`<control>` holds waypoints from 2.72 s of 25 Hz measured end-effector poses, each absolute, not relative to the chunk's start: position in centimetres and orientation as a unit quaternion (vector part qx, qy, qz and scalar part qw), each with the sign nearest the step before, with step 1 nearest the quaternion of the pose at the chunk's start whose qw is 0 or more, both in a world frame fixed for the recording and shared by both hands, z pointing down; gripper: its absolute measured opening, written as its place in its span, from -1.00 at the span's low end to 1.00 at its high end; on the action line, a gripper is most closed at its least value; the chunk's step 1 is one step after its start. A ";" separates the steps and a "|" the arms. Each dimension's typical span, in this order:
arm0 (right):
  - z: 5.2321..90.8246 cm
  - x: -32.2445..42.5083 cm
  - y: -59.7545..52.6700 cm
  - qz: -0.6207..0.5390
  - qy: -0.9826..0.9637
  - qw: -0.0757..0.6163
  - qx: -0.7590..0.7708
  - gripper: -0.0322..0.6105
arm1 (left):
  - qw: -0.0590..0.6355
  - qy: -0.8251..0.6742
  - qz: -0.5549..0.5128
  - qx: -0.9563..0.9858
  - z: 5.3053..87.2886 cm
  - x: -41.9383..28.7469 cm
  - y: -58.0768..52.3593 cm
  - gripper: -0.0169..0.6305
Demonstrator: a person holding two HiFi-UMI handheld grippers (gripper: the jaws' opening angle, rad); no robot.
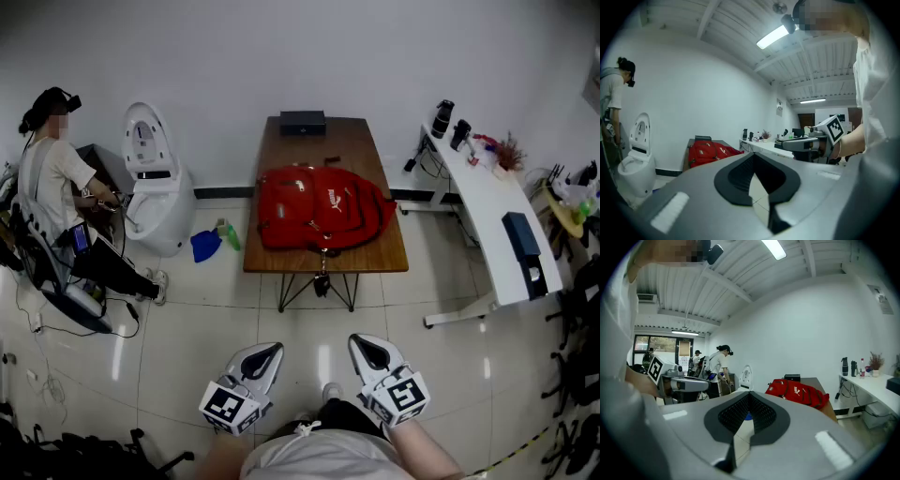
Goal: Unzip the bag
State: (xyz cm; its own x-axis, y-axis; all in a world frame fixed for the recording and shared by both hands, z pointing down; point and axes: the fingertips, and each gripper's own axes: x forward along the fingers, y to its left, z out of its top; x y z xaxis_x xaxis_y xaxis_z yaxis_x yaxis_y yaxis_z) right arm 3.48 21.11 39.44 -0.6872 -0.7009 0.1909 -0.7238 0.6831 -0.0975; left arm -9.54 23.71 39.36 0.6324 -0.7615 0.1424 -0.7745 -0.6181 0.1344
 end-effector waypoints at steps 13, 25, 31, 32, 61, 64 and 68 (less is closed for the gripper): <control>40.6 5.1 3.5 0.078 -0.923 0.070 0.370 -0.88 | 0.077 -0.444 0.042 0.892 39.8 -8.0 6.5 -0.93; 43.8 5.1 -9.6 0.112 -0.918 0.118 0.362 -0.88 | 0.108 -0.450 0.061 0.885 41.8 -7.7 -6.6 -0.93; 46.4 4.1 -11.7 0.152 -0.905 0.149 0.368 -0.88 | 0.143 -0.416 0.099 0.893 45.4 -8.3 -9.6 -0.93; 47.0 3.9 -12.0 0.162 -0.903 0.157 0.367 -0.88 | 0.150 -0.409 0.108 0.894 46.1 -8.4 -9.9 -0.93; 67.8 -2.3 -10.4 0.346 -0.806 0.362 0.315 -0.77 | 0.232 -0.280 0.201 0.910 61.1 -4.5 -15.5 -0.93; 67.7 -1.2 -10.3 0.331 -0.805 0.380 0.313 -0.80 | 0.239 -0.277 0.223 0.904 62.0 -4.2 -15.4 -0.93; 67.6 0.1 -10.2 0.316 -0.803 0.397 0.312 -0.81 | 0.248 -0.271 0.233 0.901 62.8 -4.2 -15.2 -0.93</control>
State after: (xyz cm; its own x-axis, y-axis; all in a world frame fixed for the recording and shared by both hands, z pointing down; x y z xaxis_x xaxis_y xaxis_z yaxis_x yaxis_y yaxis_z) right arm 0.13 -10.21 67.62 -0.4894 -0.2507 0.8352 -0.7527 0.6051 -0.2594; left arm -4.20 -15.18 62.80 0.7449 -0.3726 0.5535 -0.6031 -0.7307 0.3198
